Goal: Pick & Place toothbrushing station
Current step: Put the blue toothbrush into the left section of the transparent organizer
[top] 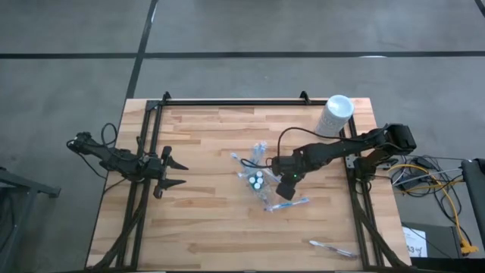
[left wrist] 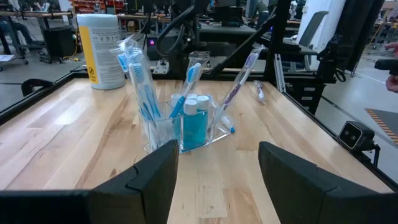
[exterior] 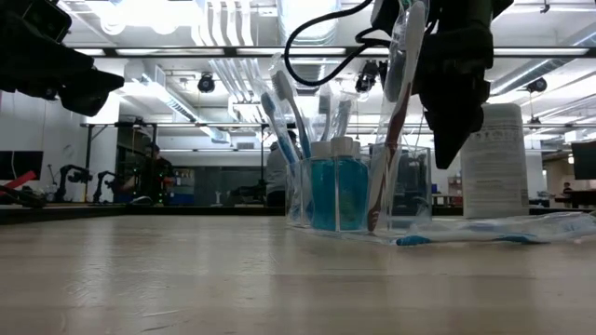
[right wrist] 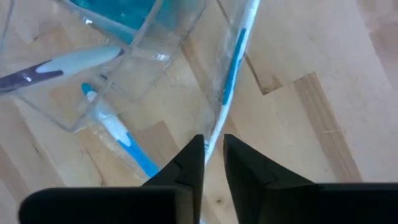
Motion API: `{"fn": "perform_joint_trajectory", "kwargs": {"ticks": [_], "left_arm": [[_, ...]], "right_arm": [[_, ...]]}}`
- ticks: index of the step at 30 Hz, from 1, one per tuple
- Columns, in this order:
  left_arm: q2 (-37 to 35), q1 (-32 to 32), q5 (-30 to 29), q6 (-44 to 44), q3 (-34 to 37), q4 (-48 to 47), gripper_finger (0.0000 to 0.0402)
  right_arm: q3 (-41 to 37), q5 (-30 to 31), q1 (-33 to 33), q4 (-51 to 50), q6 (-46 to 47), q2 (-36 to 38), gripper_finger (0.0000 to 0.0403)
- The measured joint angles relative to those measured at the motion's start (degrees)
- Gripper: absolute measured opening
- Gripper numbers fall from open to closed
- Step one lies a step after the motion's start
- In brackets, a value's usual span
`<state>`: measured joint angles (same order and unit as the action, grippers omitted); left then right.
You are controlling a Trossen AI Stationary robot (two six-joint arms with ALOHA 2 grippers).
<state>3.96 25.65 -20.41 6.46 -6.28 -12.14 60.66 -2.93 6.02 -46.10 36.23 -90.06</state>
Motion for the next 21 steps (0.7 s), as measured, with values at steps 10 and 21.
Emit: {"fn": "perform_joint_trajectory", "kwargs": {"ticks": [10, 21], "left_arm": [[0.0, 0.0, 0.0, 0.0, 0.0, 0.0, 0.0227], [0.0, 0.0, 0.0, 0.0, 0.0, -0.5, 0.0227]], "right_arm": [[2.4, 2.7, 0.0, -3.3, 1.7, 2.3, 0.0099], [1.8, 26.8, 6.5, -3.9, 11.0, 14.1, 0.0122]]}}
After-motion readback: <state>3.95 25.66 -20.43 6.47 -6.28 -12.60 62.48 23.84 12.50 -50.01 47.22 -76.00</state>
